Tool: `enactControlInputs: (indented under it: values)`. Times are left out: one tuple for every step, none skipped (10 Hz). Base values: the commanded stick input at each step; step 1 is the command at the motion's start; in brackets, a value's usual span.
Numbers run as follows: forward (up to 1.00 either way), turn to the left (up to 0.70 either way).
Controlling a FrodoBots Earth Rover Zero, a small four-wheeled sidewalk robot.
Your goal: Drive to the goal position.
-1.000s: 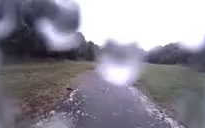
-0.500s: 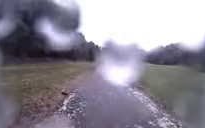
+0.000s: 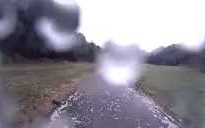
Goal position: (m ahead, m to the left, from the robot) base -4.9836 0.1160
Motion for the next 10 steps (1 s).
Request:
enactControlInputs:
  values:
    - [0.0, -0.21]
    - [0.0, -0.52]
    - [0.0, -0.7]
    - [0.0, -0.7]
    - [0.0, -0.7]
    - [0.0, -0.7]
    - [0.0, -0.7]
    - [0.0, -0.7]
    - [0.0, -0.7]
    - [0.0, -0.7]
